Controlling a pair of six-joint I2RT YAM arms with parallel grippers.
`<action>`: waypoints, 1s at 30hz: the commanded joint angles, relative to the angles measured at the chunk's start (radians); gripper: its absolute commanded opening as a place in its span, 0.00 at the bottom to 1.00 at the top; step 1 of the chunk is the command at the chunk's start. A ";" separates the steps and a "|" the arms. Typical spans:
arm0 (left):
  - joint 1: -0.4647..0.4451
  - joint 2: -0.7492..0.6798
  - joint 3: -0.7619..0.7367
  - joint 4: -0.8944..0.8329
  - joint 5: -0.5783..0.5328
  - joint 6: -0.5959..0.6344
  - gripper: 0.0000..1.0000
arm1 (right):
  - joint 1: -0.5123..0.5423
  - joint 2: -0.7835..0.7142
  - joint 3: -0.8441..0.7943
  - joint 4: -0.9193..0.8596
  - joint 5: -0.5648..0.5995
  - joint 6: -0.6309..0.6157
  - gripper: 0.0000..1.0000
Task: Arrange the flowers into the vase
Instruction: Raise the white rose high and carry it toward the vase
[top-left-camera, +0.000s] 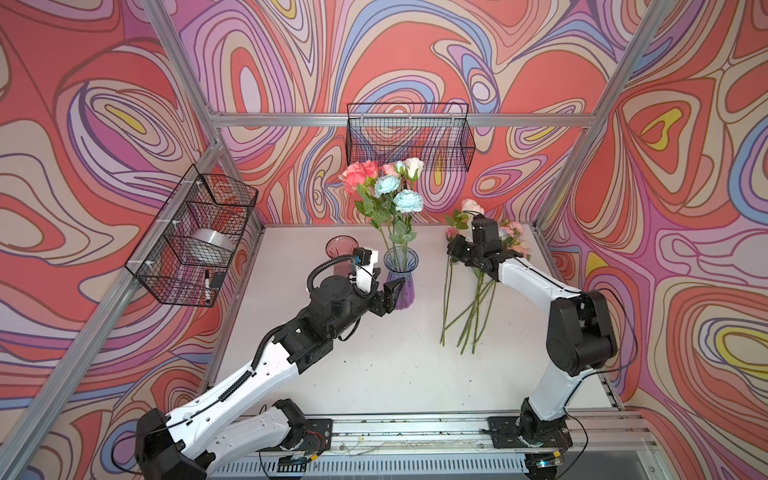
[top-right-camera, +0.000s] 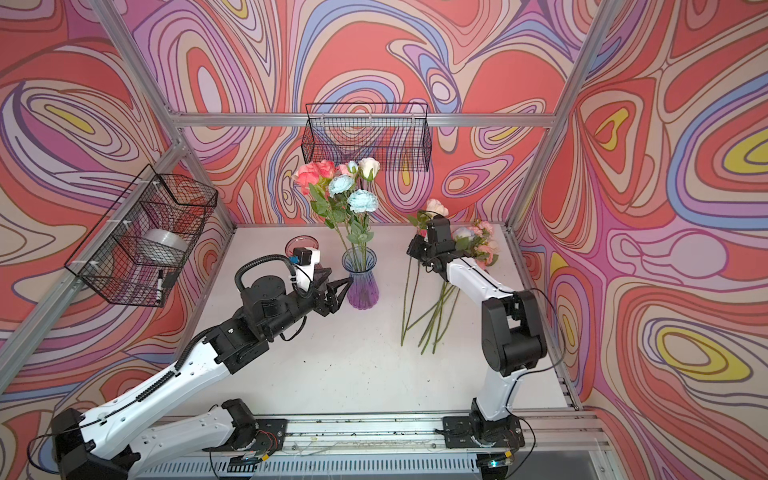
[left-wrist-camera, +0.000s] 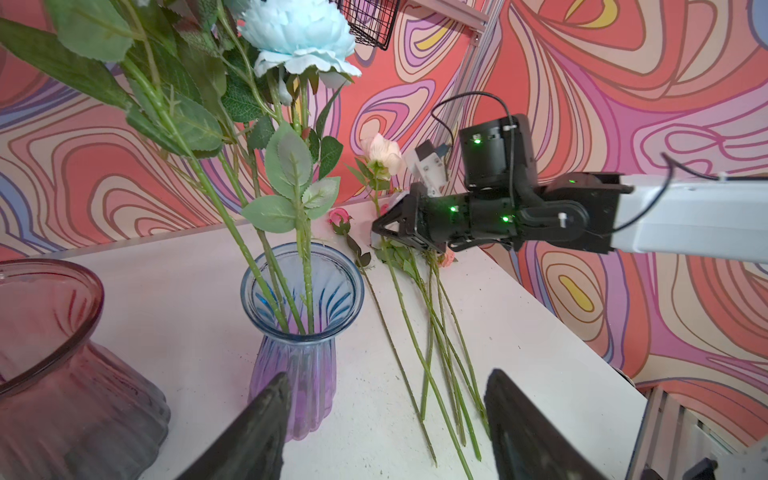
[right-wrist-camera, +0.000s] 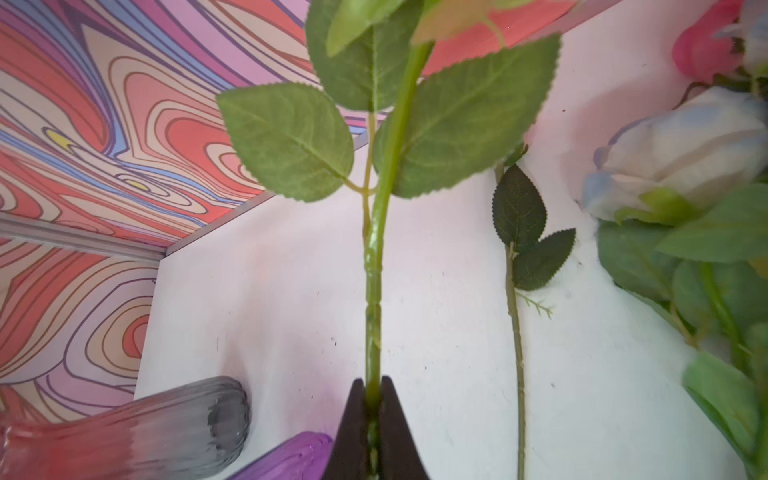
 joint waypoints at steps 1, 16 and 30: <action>0.005 -0.027 -0.005 -0.009 -0.083 0.058 0.75 | 0.041 -0.135 -0.133 0.198 -0.001 -0.042 0.00; 0.040 -0.099 -0.066 0.055 -0.334 0.052 0.79 | 0.287 -0.530 -0.274 0.504 0.304 -0.233 0.00; 0.149 -0.200 -0.167 0.134 -0.455 -0.131 0.79 | 0.350 -0.380 0.016 0.613 0.378 -0.341 0.00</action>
